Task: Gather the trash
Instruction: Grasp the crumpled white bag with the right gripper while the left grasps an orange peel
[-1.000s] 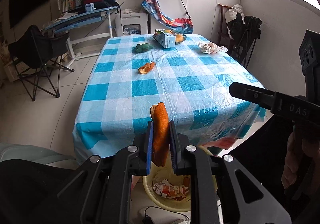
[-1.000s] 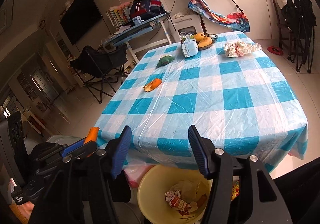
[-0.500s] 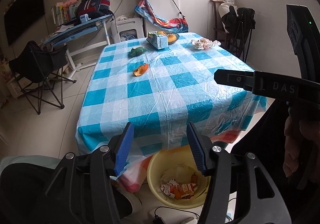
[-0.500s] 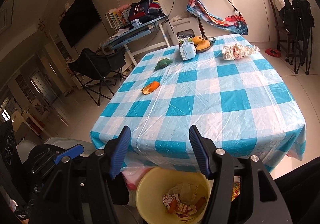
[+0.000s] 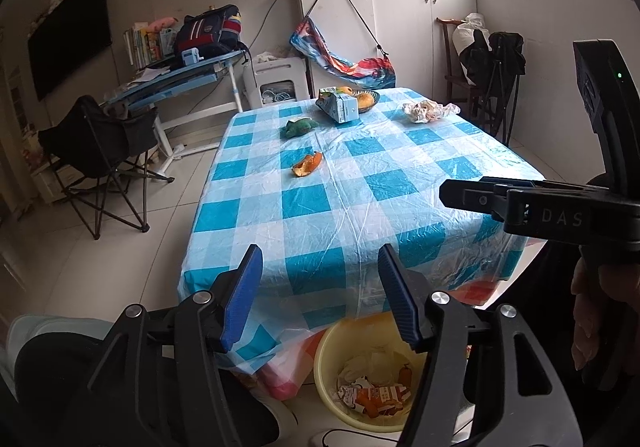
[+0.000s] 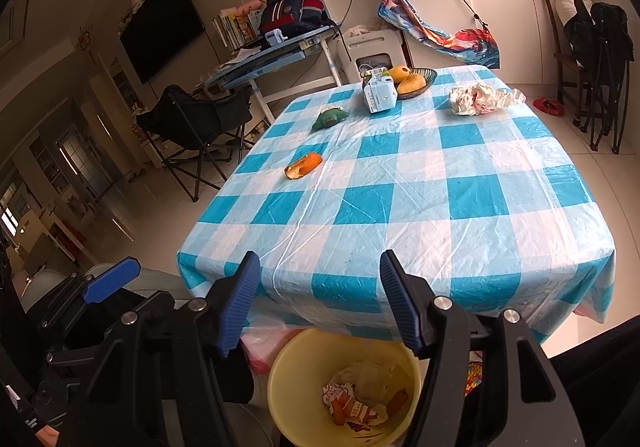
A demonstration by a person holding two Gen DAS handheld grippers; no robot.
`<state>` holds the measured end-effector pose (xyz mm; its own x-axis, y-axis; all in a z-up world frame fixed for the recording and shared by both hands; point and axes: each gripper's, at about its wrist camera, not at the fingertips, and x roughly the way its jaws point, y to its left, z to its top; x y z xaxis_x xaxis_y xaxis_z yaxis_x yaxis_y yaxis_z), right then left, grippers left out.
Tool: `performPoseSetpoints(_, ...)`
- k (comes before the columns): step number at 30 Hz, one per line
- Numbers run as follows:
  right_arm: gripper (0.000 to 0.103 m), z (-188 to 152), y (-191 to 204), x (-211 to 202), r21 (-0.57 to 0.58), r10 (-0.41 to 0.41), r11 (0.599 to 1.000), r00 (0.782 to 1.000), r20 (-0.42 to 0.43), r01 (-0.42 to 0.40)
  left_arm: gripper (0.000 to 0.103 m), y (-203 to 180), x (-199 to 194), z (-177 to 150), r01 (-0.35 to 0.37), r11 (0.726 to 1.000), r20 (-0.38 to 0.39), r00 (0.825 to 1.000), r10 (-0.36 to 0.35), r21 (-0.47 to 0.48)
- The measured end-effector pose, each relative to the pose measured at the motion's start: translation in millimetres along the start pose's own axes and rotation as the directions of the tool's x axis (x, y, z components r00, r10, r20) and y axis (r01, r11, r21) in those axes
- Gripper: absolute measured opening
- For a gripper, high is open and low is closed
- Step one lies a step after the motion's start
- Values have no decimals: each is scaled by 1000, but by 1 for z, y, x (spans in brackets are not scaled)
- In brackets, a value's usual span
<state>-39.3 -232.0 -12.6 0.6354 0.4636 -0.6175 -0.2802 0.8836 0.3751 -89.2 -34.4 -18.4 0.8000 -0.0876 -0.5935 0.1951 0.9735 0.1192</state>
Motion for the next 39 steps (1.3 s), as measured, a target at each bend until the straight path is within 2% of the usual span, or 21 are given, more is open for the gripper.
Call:
performPoseSetpoints(5,61,2,4,0,3,27,1000,1000,-10,-27,60,17,6,7,17,997,-12,1000,-18,-76)
performPoseSetpoints(10,62,18,3,-2,-3,39,999,999,-4,-39,60,39,30,28,17,990,-45,999,-23,-138)
performPoseSetpoints(15,65,50,-18,4,-1,15,1000,1000,21,-15,62,43,70,58,15,993,-78,997,-24,-120)
performPoseSetpoints(19,67,85,-46,19,25,-42,999,998,42,41,63,41,115,75,22,994,-130,991,-37,-109)
performPoseSetpoints(23,69,120,-69,43,2,-124,992,991,49,124,63,45,158,85,24,986,-176,983,-53,-165)
performPoseSetpoints(28,71,150,-97,75,-9,-234,972,972,17,234,63,42,210,101,15,984,-212,976,-53,-176)
performPoseSetpoints(32,71,165,-120,94,-4,-277,961,961,0,277,63,33,241,107,4,991,-233,972,-35,-130)
performPoseSetpoints(37,72,172,-139,108,12,-315,949,949,-22,315,63,36,270,109,6,987,-271,961,-50,-159)
performPoseSetpoints(39,72,175,-144,115,4,-323,946,945,-39,324,63,36,274,113,6,988,-257,965,-46,-155)
